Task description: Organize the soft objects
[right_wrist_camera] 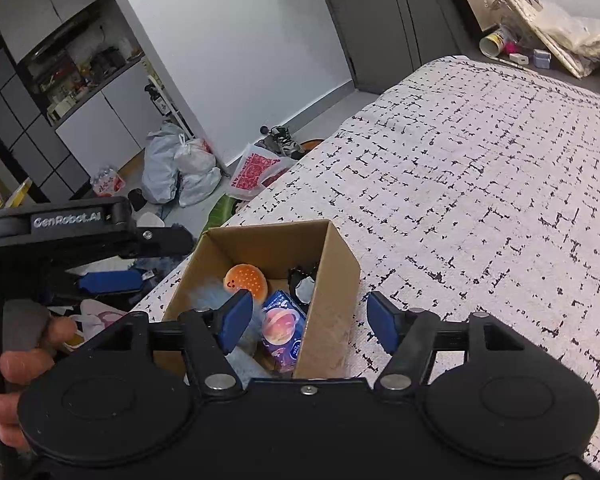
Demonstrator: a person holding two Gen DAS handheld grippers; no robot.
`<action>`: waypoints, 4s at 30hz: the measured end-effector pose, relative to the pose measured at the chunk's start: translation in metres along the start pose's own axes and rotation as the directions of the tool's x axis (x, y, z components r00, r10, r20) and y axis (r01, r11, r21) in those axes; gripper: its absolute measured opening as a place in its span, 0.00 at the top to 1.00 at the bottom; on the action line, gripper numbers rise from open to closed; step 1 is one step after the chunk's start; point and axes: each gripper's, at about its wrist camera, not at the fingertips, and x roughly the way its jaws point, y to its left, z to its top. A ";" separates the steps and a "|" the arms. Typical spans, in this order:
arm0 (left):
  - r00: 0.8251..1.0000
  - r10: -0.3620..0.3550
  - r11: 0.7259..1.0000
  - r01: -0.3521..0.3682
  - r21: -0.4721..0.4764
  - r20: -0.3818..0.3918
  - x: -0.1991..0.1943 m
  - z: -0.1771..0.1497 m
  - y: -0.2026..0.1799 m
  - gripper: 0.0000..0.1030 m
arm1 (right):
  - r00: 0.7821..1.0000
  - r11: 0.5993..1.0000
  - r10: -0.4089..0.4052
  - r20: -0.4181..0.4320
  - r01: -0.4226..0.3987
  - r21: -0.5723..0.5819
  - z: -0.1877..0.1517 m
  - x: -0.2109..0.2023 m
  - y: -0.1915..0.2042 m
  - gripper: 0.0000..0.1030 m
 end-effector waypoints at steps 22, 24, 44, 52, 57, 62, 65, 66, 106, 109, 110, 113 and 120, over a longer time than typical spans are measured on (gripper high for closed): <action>0.998 0.063 0.995 -0.061 0.084 -0.010 -0.079 -0.029 -0.005 0.10 | 1.000 0.997 0.000 0.011 -0.001 0.071 -0.017 -0.065 -0.008 0.12; 0.998 0.054 0.995 -0.053 0.087 -0.010 -0.090 -0.032 -0.004 0.10 | 0.999 0.997 -0.020 0.031 0.018 0.072 -0.016 -0.078 -0.005 0.06; 0.998 0.011 0.994 -0.018 0.106 0.069 -0.183 -0.059 0.019 0.01 | 0.992 0.997 -0.075 0.102 0.072 0.036 -0.028 -0.174 0.046 0.00; 0.995 -0.019 0.987 0.003 0.161 0.094 -0.210 -0.077 0.013 0.01 | 0.991 0.997 -0.077 0.112 0.074 0.031 -0.039 -0.205 0.065 0.00; 0.994 -0.045 0.983 0.026 0.181 0.097 -0.222 -0.089 0.012 0.01 | 0.989 0.994 -0.099 0.108 0.095 0.048 -0.044 -0.220 0.068 0.00; 0.992 -0.059 0.976 0.034 0.214 0.112 -0.237 -0.097 0.009 0.01 | 0.984 0.990 -0.137 0.112 0.132 0.046 -0.051 -0.236 0.071 0.00; 0.989 -0.071 0.973 0.041 0.225 0.127 -0.248 -0.101 0.009 0.01 | 0.983 0.989 -0.140 0.121 0.134 0.055 -0.055 -0.247 0.072 0.00; 0.988 -0.070 0.972 0.038 0.230 0.135 -0.251 -0.103 0.009 0.01 | 0.982 0.989 -0.143 0.122 0.136 0.064 -0.056 -0.250 0.072 0.00; 0.986 -0.049 0.945 -0.006 0.326 0.160 -0.278 -0.125 0.008 0.01 | 0.987 0.992 -0.123 0.102 0.119 0.043 -0.078 -0.263 0.091 0.00; 0.987 -0.047 0.943 -0.008 0.333 0.157 -0.276 -0.126 0.008 0.01 | 0.988 0.992 -0.123 0.099 0.118 0.047 -0.078 -0.262 0.090 0.00; 0.987 -0.046 0.942 -0.008 0.335 0.155 -0.276 -0.126 0.008 0.01 | 0.988 0.992 -0.123 0.098 0.118 0.049 -0.077 -0.262 0.089 0.00; 0.987 -0.041 0.942 -0.012 0.335 0.153 -0.275 -0.125 0.008 0.01 | 0.988 0.992 -0.121 0.094 0.116 0.054 -0.077 -0.262 0.088 0.00; 0.988 -0.041 0.938 -0.015 0.346 0.151 -0.274 -0.125 0.006 0.01 | 0.989 0.992 -0.118 0.088 0.114 0.056 -0.076 -0.261 0.087 0.00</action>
